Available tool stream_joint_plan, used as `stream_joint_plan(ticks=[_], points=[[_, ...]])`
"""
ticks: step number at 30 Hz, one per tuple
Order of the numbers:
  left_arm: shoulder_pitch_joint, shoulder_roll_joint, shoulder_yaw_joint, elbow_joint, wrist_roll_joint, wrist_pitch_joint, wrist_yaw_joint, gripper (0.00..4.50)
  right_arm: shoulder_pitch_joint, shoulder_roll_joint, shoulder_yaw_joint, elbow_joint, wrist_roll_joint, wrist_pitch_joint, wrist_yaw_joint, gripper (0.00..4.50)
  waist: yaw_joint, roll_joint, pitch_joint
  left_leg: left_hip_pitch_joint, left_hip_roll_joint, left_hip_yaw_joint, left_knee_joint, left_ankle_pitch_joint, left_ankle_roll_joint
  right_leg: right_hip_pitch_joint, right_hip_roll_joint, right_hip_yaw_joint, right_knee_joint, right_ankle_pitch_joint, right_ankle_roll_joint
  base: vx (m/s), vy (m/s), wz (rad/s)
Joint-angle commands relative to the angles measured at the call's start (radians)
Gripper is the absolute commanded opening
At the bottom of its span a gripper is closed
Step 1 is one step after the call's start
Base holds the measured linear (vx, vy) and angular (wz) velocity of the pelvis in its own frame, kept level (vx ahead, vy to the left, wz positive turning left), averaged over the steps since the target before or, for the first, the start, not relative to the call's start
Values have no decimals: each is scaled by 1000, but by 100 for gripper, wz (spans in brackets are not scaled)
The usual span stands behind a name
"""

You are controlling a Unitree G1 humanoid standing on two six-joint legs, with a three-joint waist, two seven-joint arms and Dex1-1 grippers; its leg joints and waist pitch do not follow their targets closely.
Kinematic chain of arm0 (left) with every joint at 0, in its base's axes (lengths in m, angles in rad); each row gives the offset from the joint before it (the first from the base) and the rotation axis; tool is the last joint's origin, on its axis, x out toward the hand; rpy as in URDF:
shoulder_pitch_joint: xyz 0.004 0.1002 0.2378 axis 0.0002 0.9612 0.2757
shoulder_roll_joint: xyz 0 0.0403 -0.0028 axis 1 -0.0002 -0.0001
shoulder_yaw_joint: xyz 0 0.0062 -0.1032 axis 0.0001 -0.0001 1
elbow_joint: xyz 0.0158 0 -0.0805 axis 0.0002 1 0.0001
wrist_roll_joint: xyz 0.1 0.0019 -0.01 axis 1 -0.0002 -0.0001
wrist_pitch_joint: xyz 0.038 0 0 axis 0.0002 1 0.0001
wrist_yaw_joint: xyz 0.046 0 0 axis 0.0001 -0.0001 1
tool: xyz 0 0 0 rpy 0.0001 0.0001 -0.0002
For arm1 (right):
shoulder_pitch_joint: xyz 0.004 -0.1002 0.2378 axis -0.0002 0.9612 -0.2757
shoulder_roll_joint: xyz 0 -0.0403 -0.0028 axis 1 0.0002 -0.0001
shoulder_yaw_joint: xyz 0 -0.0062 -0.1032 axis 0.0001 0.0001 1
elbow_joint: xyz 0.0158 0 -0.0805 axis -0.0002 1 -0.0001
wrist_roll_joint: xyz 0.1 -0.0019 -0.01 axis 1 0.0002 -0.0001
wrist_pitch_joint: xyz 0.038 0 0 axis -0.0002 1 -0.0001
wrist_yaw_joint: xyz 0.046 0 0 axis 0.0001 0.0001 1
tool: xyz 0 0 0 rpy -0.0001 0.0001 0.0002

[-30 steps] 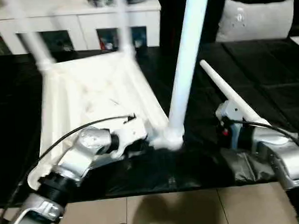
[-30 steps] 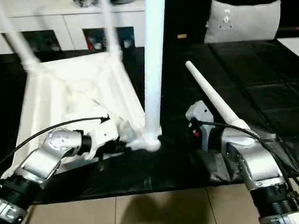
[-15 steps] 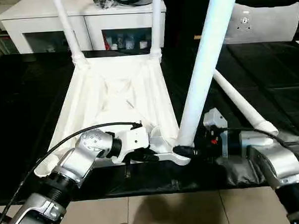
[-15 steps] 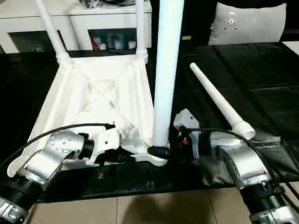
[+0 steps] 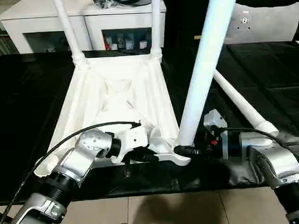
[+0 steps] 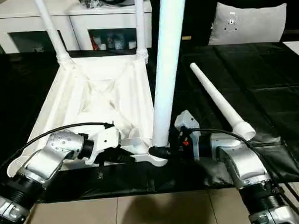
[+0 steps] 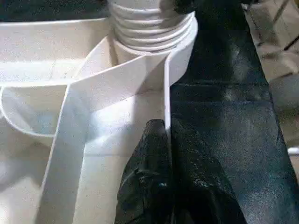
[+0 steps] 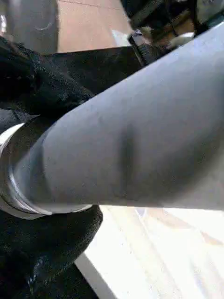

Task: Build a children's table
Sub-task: Rotate leg to tighten

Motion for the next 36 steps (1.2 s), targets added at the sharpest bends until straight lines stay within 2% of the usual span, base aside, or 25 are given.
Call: stream_joint_plan(ticks=[1, 2, 3, 6, 7, 8, 9, 10, 11, 12, 13, 14, 15, 18, 20, 21, 24, 25, 26, 28, 29, 30, 33, 36], points=[[20, -29, 4, -47, -10, 88, 55, 0, 12, 48, -3, 9, 0, 36, -88, 259, -4, -5, -73, 13, 65, -21, -74, -232, 23, 46, -77, 57, -70, -305, -190, 0, 0, 0], [21, -31, 5, -51, -11, 95, 60, 0, 12, 54, -6, 12, -2, 37, -100, 259, -6, -5, -71, 12, 65, -22, -76, -247, 18, 45, -77, 56, -73, -327, -186, 0, 0, 0], [25, -55, 19, -72, -18, 140, 101, 0, 3, 88, -23, 34, -10, 47, -168, 259, -12, 1, -68, 14, 61, -27, -79, -282, -3, 46, -79, 54, -80, -405, -161, 0, 0, 0], [21, -132, 64, -93, -27, 226, 224, 0, -26, 160, -56, 95, -41, 81, -333, 259, -30, -5, -64, 16, 57, -30, -80, -325, -20, 44, -78, 48, -92, -473, -135, 0, 0, 0], [15, -179, 91, -101, -35, 276, 292, 0, -44, 196, -70, 130, -63, 101, -422, 259, -41, -7, -64, 12, 55, -32, -80, -327, -26, 49, -78, 46, -93, -493, -122, 0, 0, 0], [12, -223, 113, -115, -45, 325, 346, 0, -60, 227, -81, 162, -86, 118, -503, 258, -51, -7, -63, 11, 52, -33, -80, -330, -29, 46, -75, 43, -97, -511, -114, 0, 0, 0], [11, -231, 117, -118, -47, 334, 354, 0, -63, 233, -83, 167, -90, 121, -517, 258, -61, -10, -63, 11, 48, -34, -77, -330, -26, 47, -77, 39, -102, -540, -102, 0, 0, 0], [8, -275, 123, -143, -36, 386, 408, 0, -85, 281, -101, 209, -110, 125, -617, 258, -63, -13, -63, 7, 46, -33, -75, -322, -20, 48, -77, 40, -105, -550, -91, 0, 0, 0], [7, -279, 120, -146, -29, 390, 415, 0, -89, 289, -106, 215, -109, 123, -629, 258, -70, -9, -61, 8, 44, -33, -74, -322, -14, 44, -76, 37, -111, -575, -82, 0, 0, 0], [4, -285, 107, -151, -2, 395, 434, 0, -97, 310, -114, 230, -112, 112, -663, 258, -71, -11, -63, 10, 42, -32, -71, -321, -12, 41, -76, 37, -114, -585, -74, 0, 0, 0], [1, -285, 98, -151, 22, 397, 454, 0, -102, 320, -112, 238, -125, 92, -684, 258, -73, -10, -65, 13, 43, -31, -70, -312, -2, 38, -77, 39, -117, -579, -70, 0, 0, 0], [-3, -283, 90, -147, 43, 398, 471, 0, -105, 327, -108, 246, -136, 69, -697, 258, -76, -11, -66, 9, 44, -31, -72, -296, 5, 39, -73, 41, -113, -544, -73, 0, 0, 0], [-5, -280, 88, -146, 51, 399, 478, 0, -105, 332, -110, 250, -128, 62, -685, 292, -76, -9, -67, 8, 45, -30, -74, -294, 8, 39, -70, 41, -110, -517, -78, 0, 0, 0], [-6, -279, 93, -144, 52, 397, 484, 0, -100, 335, -111, 241, -120, 58, -670, 313, -74, -8, -70, 10, 49, -28, -75, -282, 16, 40, -68, 46, -101, -451, -99, 0, 0, 0], [-6, -276, 92, -147, 55, 399, 487, 0, -97, 334, -117, 233, -119, 52, -665, 347, -73, -7, -72, 10, 50, -26, -74, -271, 19, 40, -67, 49, -94, -385, -130, 0, 0, 0], [-5, -270, 88, -150, 61, 394, 488, 0, -93, 328, -122, 221, -116, 44, -653, 347, -70, -5, -73, 8, 50, -25, -73, -259, 20, 43, -67, 50, -89, -358, -142, 0, 0, 0], [-1, -259, 84, -156, 66, 375, 486, 0, -83, 305, -130, 192, -103, 32, -618, 373, -64, -8, -74, 3, 49, -23, -71, -231, 32, 48, -68, 51, -85, -324, -149, 0, 0, 0], [0, -258, 83, -156, 65, 371, 484, 0, -82, 301, -130, 188, -100, 30, -610, 373, -60, -7, -75, 4, 50, -23, -72, -221, 35, 48, -68, 51, -85, -317, -148, 0, 0, 0], [3, -231, 74, -148, 72, 341, 459, 0, -64, 258, -124, 146, -76, 10, -525, 389, -56, -4, -75, 4, 50, -23, -71, -216, 36, 49, -68, 50, -83, -310, -149, 0, 0, 0], [5, -219, 70, -144, 76, 328, 448, 0, -56, 240, -122, 129, -66, 2, -489, 404, -48, -7, -76, 5, 51, -22, -70, -214, 45, 50, -68, 51, -83, -299, -147, 0, 0, 0], [8, -191, 61, -130, 78, 293, 415, 0, -37, 193, -115, 85, -44, -9, -402, 404, -46, -7, -75, 4, 52, -22, -71, -208, 45, 49, -68, 52, -81, -292, -152, 0, 0, 0], [8, -191, 61, -130, 78, 293, 415, 0, -37, 193, -115, 85, -44, -9, -402, 425, -45, -6, -75, 3, 50, -23, -71, -214, 49, 51, -67, 50, -84, -299, -149, 0, 0, 0], [14, -129, 35, -101, 71, 197, 320, 0, -9, 92, -96, 17, -27, -14, -246, 446, -41, -7, -73, 3, 51, -24, -71, -233, 56, 51, -67, 49, -88, -339, -130, 0, 0, 0], [16, -107, 25, -95, 64, 168, 276, 0, -5, 56, -83, 6, -29, -20, -197, 446, -39, -7, -71, 7, 53, -22, -72, -239, 51, 46, -68, 51, -89, -361, -131, 0, 0, 0]])
